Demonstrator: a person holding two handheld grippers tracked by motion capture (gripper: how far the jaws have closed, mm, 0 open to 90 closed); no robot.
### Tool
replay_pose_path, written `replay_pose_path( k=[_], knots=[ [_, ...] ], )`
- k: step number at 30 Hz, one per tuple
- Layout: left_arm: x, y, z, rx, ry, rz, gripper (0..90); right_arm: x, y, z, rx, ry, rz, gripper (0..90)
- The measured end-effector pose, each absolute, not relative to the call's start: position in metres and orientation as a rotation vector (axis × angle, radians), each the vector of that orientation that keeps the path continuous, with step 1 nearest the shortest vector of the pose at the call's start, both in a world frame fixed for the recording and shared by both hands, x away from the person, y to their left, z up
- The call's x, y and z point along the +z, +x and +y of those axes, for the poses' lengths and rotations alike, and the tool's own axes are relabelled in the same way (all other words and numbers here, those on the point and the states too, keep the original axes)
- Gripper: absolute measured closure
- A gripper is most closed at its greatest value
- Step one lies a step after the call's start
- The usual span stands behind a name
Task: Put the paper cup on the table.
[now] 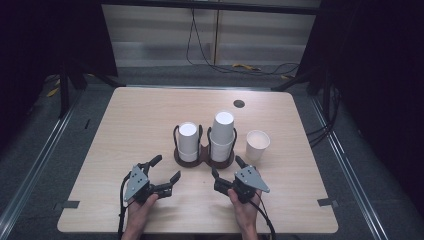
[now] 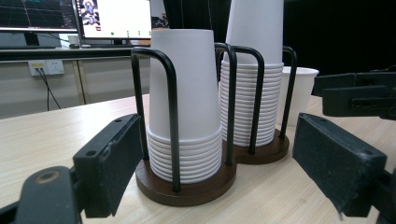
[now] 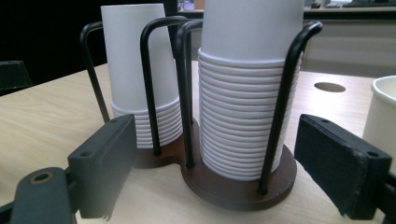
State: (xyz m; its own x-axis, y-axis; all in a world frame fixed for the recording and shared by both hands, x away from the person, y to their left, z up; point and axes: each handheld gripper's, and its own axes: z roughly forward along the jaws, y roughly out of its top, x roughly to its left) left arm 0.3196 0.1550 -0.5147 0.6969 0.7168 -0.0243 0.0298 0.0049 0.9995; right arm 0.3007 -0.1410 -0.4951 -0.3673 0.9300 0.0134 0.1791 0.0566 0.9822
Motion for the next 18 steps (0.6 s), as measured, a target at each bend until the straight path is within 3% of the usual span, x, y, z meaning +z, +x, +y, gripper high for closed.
replay_pose_path(
  k=[18],
  knots=[
    [-0.5149, 0.3204, 0.1556, 0.596, 1.481, 0.654, 15.7, -0.5034, 0.3029, -0.1332, 1.338, 1.08, 1.596, 14.0]
  ],
)
